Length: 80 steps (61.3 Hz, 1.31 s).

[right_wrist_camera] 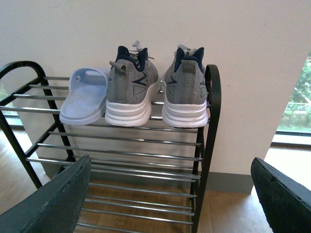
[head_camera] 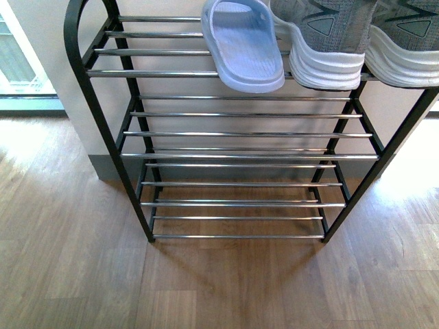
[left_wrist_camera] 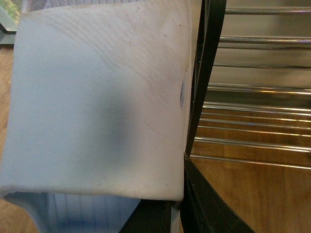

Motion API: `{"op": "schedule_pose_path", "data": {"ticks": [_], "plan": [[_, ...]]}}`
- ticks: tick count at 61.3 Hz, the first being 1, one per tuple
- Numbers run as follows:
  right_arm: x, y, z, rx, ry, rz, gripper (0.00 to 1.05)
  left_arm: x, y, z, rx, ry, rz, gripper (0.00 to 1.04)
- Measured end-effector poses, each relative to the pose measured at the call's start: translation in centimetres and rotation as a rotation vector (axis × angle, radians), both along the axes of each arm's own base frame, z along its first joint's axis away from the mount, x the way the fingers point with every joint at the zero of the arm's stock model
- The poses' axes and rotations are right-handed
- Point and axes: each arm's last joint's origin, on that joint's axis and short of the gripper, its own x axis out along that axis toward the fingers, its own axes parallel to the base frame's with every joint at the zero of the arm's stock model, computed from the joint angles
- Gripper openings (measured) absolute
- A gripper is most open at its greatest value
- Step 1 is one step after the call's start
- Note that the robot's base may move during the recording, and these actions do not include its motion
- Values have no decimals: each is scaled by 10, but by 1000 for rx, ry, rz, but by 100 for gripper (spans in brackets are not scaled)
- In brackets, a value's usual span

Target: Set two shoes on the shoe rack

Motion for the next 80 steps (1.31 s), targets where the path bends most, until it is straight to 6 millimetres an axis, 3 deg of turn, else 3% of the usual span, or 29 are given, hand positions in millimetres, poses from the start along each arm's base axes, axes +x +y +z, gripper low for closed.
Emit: {"op": "schedule_pose_path", "data": {"ticks": [5,11,26,32,44,50,61,80], "plan": [[0,0,0,0,0,0,95,6,-4,0,-26,-91,-22,2],[0,0,0,0,0,0,95,28,-16,12,-45,-126,-66,2],[0,0,0,0,0,0,95,108,-55,50,-70,-72,-163,2],[0,0,0,0,0,0,95,152,-79,66,-91,-39,-209,2],[0,0,0,0,0,0,95,199,-107,79,-123,1,-245,2],[0,0,0,0,0,0,95,224,-119,76,-147,59,-229,2],[0,0,0,0,0,0,95,245,-127,61,-101,124,-159,2],[0,0,0,0,0,0,95,263,-129,40,-58,202,-114,2]]}}
